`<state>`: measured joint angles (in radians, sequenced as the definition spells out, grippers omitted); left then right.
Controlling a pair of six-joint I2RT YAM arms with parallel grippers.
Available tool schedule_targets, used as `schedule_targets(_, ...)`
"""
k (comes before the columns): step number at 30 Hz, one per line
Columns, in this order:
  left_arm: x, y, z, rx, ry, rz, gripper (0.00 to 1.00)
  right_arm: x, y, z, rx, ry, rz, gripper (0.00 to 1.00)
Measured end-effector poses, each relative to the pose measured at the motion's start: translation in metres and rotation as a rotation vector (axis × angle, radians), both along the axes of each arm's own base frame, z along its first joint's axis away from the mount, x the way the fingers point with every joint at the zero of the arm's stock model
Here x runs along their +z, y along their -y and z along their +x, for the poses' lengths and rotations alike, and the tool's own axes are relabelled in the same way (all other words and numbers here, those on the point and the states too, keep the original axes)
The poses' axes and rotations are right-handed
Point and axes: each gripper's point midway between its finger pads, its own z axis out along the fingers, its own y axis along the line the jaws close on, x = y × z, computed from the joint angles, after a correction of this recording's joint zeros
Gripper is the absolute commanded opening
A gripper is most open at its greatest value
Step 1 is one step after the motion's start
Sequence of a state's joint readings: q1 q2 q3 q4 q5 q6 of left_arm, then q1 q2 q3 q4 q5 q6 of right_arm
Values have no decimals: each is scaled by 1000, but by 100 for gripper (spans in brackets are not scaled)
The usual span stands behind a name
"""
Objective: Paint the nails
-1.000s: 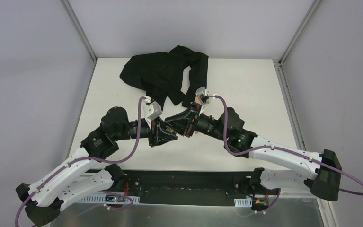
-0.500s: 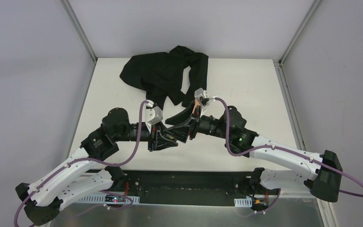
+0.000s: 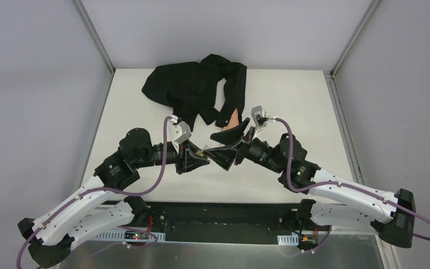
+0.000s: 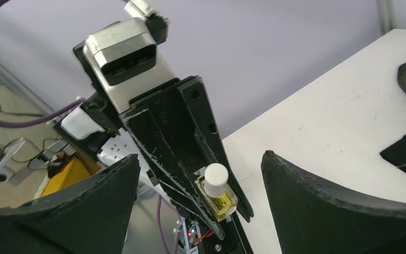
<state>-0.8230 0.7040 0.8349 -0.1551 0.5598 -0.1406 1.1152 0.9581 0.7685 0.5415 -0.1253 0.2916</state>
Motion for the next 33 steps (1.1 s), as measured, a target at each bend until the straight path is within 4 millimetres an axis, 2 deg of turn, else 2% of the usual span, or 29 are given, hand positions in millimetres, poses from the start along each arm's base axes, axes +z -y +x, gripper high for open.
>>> schedule_targets(3,0,-4,8,56,14,0,0,2,7,10,-68,-33,17,80)
schedule_targets(7,0,-13,19,145,37,-3,0,-6,11,25,-155,-86,1,72)
schedule_targets(12,1,-24,34,246,68,1,0,-21,3,33,-178,-132,-44,67)
schedule_targets(18,0,-27,40,282,74,8,0,-29,-15,30,-138,-146,-77,64)
schedule_targets(20,-1,-27,40,286,72,11,0,-31,-19,26,-122,-147,-84,59)
schedule_targets(33,-6,-26,43,294,62,27,0,-26,-30,17,-72,-124,-81,45)
